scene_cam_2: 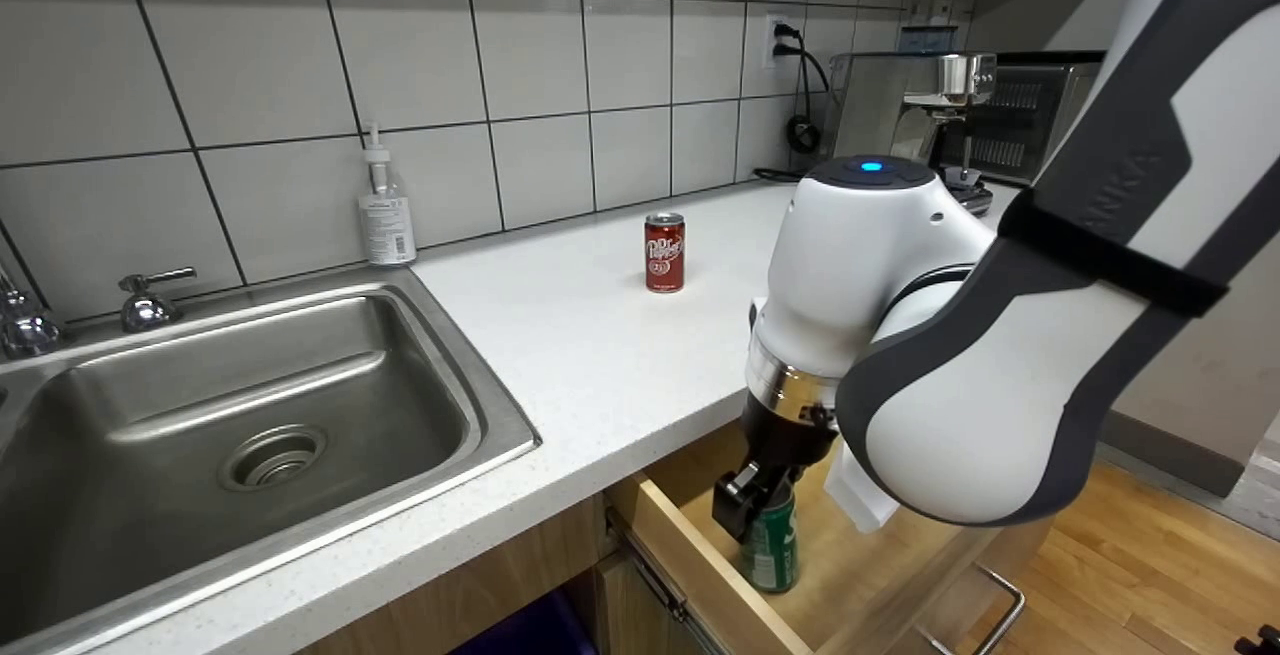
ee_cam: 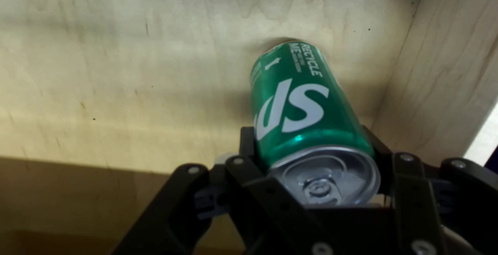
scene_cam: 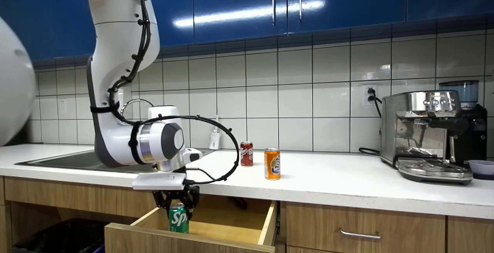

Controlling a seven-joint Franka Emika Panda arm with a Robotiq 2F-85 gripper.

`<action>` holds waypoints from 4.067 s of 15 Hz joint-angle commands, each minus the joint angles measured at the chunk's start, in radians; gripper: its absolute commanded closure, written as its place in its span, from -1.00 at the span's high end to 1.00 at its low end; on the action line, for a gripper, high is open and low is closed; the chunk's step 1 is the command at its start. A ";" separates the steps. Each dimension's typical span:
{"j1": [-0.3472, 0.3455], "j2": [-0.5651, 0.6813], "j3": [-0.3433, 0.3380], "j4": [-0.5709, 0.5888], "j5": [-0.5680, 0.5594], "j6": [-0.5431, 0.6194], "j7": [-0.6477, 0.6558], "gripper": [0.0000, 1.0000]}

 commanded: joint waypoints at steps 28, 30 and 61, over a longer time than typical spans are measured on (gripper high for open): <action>0.012 -0.072 -0.027 -0.036 -0.006 0.018 -0.005 1.00; 0.012 -0.089 -0.027 -0.042 -0.003 0.017 0.001 1.00; -0.199 -0.375 0.040 -0.011 0.073 -0.067 -0.154 1.00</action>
